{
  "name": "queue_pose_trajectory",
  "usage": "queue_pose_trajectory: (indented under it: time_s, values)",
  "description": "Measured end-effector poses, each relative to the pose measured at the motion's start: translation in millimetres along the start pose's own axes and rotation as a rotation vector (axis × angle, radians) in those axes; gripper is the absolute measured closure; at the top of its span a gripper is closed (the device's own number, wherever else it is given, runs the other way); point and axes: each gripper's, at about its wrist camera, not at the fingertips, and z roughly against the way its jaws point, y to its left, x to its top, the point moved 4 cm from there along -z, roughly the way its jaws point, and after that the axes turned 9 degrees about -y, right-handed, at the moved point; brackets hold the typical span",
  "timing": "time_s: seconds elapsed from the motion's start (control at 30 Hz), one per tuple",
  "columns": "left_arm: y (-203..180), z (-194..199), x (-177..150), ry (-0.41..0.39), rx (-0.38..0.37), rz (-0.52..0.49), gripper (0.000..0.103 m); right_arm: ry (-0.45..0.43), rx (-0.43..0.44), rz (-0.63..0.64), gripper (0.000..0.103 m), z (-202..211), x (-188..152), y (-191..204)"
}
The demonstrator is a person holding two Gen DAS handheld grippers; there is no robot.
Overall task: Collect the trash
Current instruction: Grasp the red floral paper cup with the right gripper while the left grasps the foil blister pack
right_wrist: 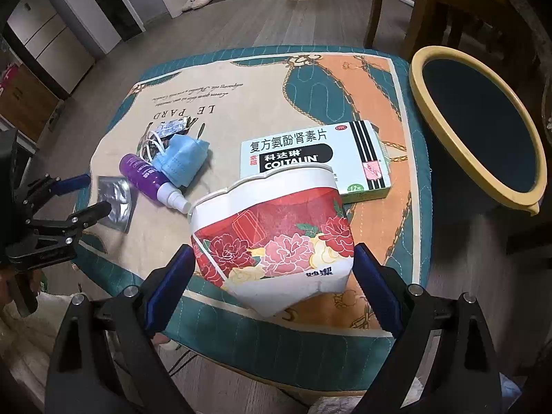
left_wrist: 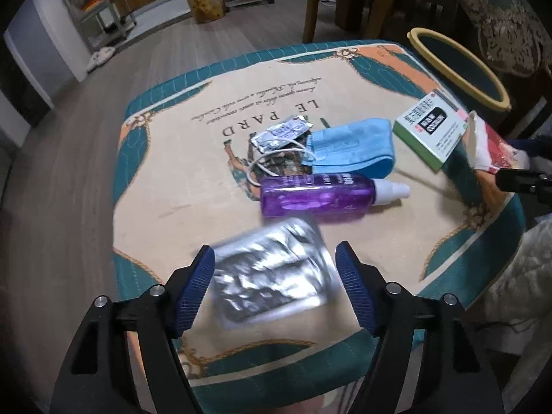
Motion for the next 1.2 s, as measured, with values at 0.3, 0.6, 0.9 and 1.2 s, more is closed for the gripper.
queue_pose_trajectory:
  time_s: [0.3,0.6,0.9,1.2]
  values:
    - [11,-6,-17,0.088,-0.053,-0.073,0.011,0.005,-0.002,-0.004,0.013,0,0,-3]
    - [-1,-30,-35,0.149,-0.015,-0.242,0.011,0.002,0.024,0.001,0.013,1,0,5]
    - [9,-48,-14,0.138,-0.096,-0.227,0.007,0.005,0.051,-0.012,0.013,4,-2,7]
    - [26,-52,-9,0.15,-0.156,-0.114,0.03,-0.039,0.032,-0.006,0.013,9,9,6]
